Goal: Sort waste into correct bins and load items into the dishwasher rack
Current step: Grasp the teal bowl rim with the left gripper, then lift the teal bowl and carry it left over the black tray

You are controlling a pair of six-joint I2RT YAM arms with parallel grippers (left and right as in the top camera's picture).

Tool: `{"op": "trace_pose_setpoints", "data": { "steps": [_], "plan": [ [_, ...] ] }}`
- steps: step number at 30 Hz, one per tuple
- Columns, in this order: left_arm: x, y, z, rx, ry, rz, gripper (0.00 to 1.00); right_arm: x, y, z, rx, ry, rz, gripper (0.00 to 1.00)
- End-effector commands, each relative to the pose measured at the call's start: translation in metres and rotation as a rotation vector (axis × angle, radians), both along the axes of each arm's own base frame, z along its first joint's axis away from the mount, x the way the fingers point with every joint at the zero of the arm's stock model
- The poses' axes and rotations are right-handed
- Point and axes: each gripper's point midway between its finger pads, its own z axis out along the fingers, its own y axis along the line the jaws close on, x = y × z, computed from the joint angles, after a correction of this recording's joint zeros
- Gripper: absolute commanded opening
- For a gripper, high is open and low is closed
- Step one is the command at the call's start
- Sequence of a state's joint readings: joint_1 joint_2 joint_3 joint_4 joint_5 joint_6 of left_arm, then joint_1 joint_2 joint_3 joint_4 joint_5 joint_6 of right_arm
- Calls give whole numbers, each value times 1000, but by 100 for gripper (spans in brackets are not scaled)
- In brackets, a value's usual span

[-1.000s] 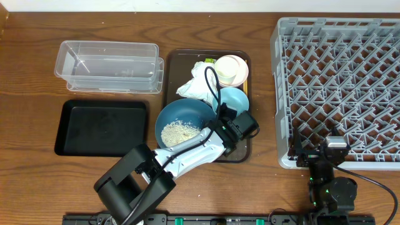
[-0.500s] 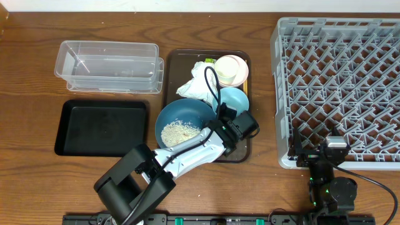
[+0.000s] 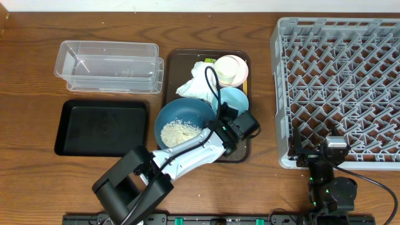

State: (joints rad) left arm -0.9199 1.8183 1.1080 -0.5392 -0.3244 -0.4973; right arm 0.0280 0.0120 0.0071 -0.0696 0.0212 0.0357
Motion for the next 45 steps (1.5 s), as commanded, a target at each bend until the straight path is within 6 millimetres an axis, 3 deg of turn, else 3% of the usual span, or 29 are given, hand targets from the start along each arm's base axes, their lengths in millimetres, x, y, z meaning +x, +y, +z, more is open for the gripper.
{"op": "trace_pose_setpoints", "data": {
  "steps": [1, 19, 32, 37, 40, 45],
  "plan": [
    [10, -3, 23, -27, -58, 6, 10, 0, -3, 0, -14, -2, -10, 99],
    [11, -4, 48, -74, -95, 4, 6, 0, -3, 0, -15, -2, -10, 99],
    [26, 28, 120, -127, -271, 89, 6, 0, -3, 0, -14, -2, -10, 99],
    [38, 55, 151, -198, -328, 175, 6, 0, -3, 0, -14, -1, -10, 99],
    [44, 75, 175, -275, -369, 251, 6, 0, -3, 0, -14, -2, -10, 99],
    [47, 91, 199, -478, -327, 294, 6, 0, -3, 0, -15, -2, -10, 99]
  ]
}}
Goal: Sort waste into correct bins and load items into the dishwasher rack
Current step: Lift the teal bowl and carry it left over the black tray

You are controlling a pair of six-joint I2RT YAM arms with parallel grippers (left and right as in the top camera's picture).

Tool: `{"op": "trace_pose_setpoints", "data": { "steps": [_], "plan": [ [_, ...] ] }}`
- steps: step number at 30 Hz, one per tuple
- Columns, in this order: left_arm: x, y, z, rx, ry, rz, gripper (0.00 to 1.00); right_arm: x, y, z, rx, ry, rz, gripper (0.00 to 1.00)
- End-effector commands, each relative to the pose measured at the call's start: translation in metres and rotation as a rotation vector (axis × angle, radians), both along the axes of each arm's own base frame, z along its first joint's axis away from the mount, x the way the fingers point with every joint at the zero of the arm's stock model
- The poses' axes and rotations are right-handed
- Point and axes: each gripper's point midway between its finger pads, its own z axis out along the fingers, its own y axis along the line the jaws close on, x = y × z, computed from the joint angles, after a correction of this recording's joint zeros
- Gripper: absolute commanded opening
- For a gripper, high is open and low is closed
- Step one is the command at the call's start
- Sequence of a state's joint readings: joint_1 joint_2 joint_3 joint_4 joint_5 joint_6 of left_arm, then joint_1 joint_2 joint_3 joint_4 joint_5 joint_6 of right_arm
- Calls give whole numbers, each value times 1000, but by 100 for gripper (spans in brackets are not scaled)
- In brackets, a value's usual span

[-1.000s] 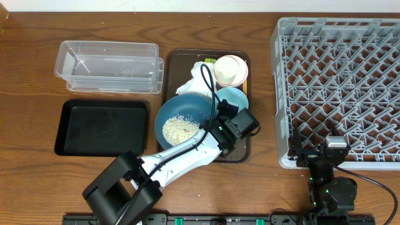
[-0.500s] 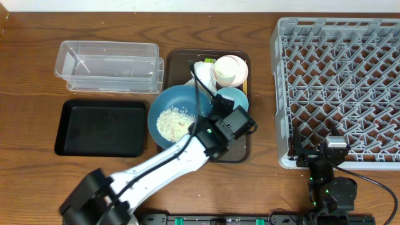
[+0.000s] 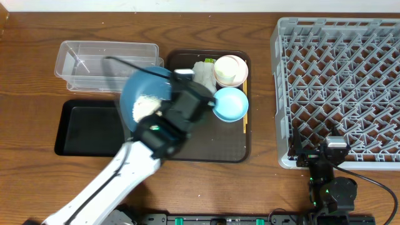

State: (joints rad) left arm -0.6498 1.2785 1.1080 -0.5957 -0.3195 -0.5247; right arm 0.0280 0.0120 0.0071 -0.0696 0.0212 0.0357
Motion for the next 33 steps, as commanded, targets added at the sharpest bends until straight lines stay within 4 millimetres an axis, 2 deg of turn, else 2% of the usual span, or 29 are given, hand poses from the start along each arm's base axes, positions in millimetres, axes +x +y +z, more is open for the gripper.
{"op": "trace_pose_setpoints", "data": {
  "steps": [1, 10, 15, 27, 33],
  "plan": [
    [2, 6, 22, -158, 6, -12, 6, 0, -3, 0, -14, -1, -10, 99],
    [14, 59, 28, -357, 70, 74, 6, 0, -3, 0, -14, -1, -10, 99],
    [17, 80, 27, -472, 103, 96, 6, 0, -3, 0, -14, -1, -10, 99],
    [15, 96, 43, -749, 145, 31, 6, 0, -3, 0, -15, -1, -10, 99],
    [19, 112, 40, -807, 156, 62, 6, 0, -3, 0, -14, -1, -9, 99]
  ]
}}
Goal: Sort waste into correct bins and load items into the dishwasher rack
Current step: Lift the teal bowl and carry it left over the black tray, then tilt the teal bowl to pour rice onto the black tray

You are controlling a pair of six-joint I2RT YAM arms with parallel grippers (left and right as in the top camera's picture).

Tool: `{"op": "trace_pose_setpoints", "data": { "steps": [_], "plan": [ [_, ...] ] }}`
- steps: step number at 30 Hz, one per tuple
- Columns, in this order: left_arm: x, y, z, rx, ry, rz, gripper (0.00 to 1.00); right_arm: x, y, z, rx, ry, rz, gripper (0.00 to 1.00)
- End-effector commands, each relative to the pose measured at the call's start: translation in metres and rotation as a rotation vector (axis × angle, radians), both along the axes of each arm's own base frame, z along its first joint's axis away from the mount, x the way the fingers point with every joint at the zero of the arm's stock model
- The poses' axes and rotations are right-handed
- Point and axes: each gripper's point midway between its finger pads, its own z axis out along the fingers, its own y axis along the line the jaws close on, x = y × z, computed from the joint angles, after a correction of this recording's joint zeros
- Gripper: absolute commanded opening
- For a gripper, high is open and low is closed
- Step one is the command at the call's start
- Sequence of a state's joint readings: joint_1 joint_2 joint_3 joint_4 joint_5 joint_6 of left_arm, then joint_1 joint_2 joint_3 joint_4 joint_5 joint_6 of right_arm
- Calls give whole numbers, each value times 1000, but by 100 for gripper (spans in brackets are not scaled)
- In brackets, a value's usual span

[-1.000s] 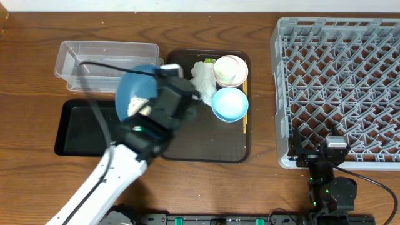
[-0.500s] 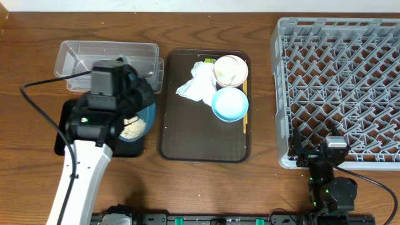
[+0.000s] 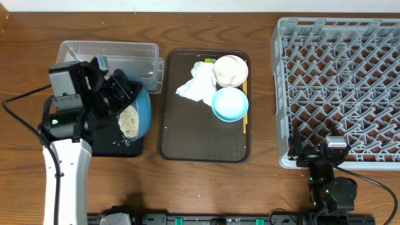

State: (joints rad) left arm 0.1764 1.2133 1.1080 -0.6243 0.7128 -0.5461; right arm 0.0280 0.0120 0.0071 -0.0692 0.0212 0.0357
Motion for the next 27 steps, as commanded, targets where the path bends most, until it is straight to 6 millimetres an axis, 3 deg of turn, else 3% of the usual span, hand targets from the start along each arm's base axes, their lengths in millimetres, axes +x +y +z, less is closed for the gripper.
{"op": "trace_pose_setpoints", "data": {
  "steps": [1, 13, 19, 24, 27],
  "plan": [
    [1, 0, 5, -70, -10, -34, 6, 0, -3, 0, -14, 0, -10, 99],
    [6, 40, -13, -239, 27, 4, 6, 0, -3, 0, -14, -1, -10, 99],
    [2, 47, 4, -377, -51, -72, 6, 0, -3, 0, -14, -1, -10, 99],
    [1, 69, 6, -391, -69, -12, 6, 0, -3, 0, -15, 0, -10, 99],
    [-6, 84, 19, -459, -119, 0, 6, 0, -3, 0, -15, -1, -10, 99]
  ]
}}
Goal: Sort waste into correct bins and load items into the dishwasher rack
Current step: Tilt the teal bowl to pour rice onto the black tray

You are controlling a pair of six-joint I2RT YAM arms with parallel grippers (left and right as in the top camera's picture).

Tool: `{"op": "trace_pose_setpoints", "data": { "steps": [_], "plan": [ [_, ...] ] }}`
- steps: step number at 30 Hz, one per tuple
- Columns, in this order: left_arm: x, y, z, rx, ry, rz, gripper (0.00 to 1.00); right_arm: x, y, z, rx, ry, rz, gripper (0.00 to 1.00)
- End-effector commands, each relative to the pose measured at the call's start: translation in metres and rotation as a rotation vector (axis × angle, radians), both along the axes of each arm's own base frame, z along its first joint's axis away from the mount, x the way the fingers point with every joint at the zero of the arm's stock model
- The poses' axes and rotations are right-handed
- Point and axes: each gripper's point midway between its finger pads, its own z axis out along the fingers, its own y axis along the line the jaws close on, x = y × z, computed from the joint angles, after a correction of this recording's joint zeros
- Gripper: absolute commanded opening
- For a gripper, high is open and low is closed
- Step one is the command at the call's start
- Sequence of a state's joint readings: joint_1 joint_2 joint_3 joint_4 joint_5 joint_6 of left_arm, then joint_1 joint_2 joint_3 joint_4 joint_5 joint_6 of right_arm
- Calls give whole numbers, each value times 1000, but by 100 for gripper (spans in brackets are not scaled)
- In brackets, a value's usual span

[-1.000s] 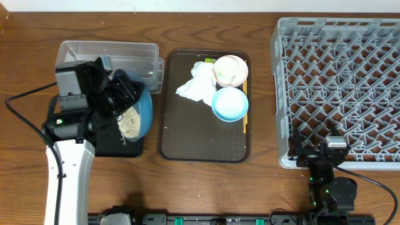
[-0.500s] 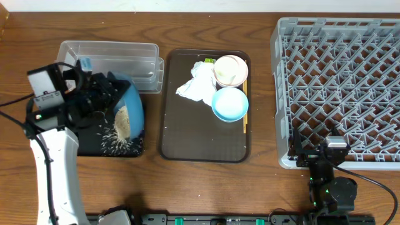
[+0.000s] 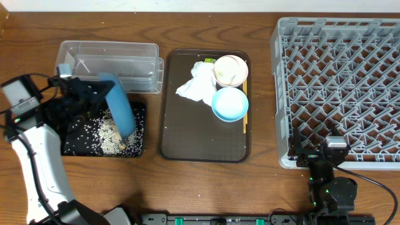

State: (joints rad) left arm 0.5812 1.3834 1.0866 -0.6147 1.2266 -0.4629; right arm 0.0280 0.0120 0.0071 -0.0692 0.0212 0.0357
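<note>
My left gripper (image 3: 105, 94) is shut on the rim of a large blue bowl (image 3: 119, 111), which is tipped on edge over the black bin (image 3: 139, 147). Rice (image 3: 103, 134) lies scattered inside that bin. On the brown tray (image 3: 200, 140) remain a crumpled white napkin (image 3: 195, 87), a small light-blue bowl (image 3: 229, 104) and a cream cup (image 3: 230, 69), with a yellowish stick partly hidden under them. The grey dishwasher rack (image 3: 340, 81) stands at the right. My right gripper (image 3: 330, 150) rests at the rack's near edge; its fingers cannot be made out.
A clear plastic bin (image 3: 109, 65) sits behind the black bin, at the back left. The left arm's white link (image 3: 40, 162) runs down the table's left side. Bare wooden table (image 3: 206, 190) lies in front of the tray.
The blue bowl has tipped further, from tilted to nearly on edge, and the rice that was in it now lies spread in the black bin. The left arm has shifted left.
The left gripper first held the blue bowl of rice on the brown tray. Then the bowl was in the air left of the tray, then tilted over the black bin. Now it stands on edge with its rice in the bin. The right arm stayed still.
</note>
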Motion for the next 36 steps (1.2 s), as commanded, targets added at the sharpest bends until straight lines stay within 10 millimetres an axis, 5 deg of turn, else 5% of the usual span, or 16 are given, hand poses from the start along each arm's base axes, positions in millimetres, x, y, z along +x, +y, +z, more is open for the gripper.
{"op": "trace_pose_setpoints", "data": {
  "steps": [1, 6, 11, 36],
  "plan": [
    [-10, 10, 27, -98, -114, -24, 6, 0, -3, 0, -14, 0, -10, 99],
    [-15, 39, 25, -94, -118, 65, 6, 0, -3, 0, -14, -1, -10, 99],
    [-20, 45, 23, -162, -128, 65, 6, 0, -3, 0, -14, 0, -10, 99],
    [-27, 39, 8, -355, -49, 45, 6, 0, -3, 0, -15, -1, -10, 99]
  ]
}}
